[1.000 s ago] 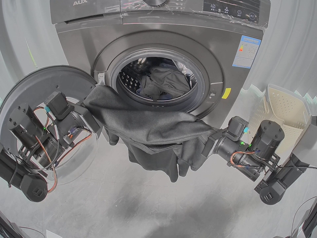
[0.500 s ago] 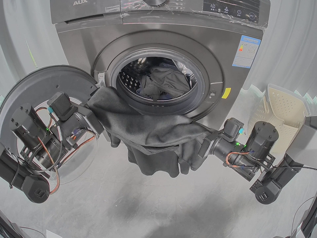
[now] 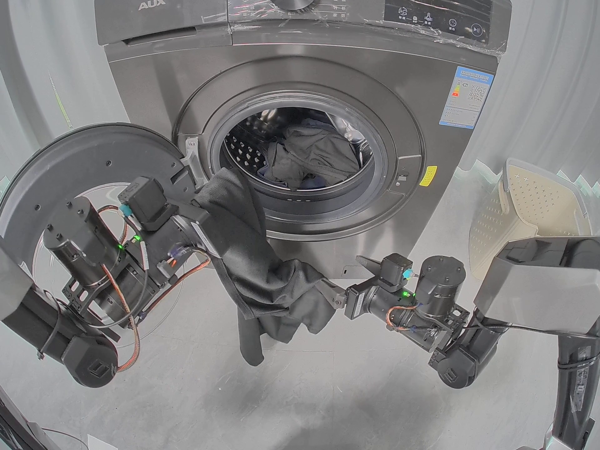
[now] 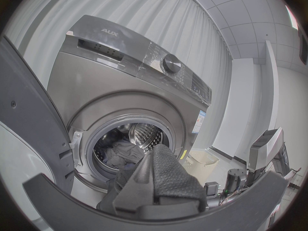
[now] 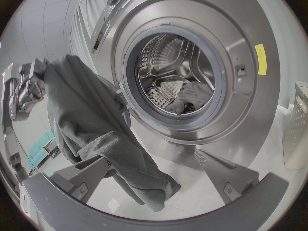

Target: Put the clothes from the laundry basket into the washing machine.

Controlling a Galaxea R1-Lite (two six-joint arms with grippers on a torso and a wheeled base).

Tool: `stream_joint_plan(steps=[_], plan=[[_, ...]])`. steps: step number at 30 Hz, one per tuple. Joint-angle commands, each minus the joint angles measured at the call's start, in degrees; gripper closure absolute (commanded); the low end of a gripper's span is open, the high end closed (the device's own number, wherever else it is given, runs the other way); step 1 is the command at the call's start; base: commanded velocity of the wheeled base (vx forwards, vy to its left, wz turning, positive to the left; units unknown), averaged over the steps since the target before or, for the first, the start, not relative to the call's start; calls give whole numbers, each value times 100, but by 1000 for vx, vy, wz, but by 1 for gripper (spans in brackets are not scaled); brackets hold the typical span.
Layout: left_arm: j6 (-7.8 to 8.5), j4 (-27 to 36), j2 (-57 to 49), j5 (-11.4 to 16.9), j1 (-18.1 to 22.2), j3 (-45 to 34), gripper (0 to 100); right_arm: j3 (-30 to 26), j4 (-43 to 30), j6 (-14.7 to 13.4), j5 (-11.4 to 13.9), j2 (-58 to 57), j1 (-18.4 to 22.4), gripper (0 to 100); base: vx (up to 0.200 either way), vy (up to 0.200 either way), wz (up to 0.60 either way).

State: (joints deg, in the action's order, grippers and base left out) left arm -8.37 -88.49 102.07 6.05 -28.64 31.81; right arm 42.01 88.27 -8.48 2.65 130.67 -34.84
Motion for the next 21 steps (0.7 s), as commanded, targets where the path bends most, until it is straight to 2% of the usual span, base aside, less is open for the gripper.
stream_joint_plan(steps=[1,5,9,12,16,21], plan=[[3,-1,269,-104,-98,98,100,123,6,22,-1,468,21,0,0,0,0],[11,7,401,-367,-134,265,100,-114,-3,57,26,600,56,0,0,0,0],[20,7,542,-446,-142,405,100,-685,6,172,447,565,-23,0,0,0,0],[11,-1,630,-464,-142,485,100,-879,15,224,553,503,-75,0,0,0,0],[20,7,867,-622,-160,906,100,-1292,15,356,808,222,-155,0,0,0,0],[20,201,973,-736,-204,1258,100,-1327,15,365,834,-68,-374,0,0,0,0]])
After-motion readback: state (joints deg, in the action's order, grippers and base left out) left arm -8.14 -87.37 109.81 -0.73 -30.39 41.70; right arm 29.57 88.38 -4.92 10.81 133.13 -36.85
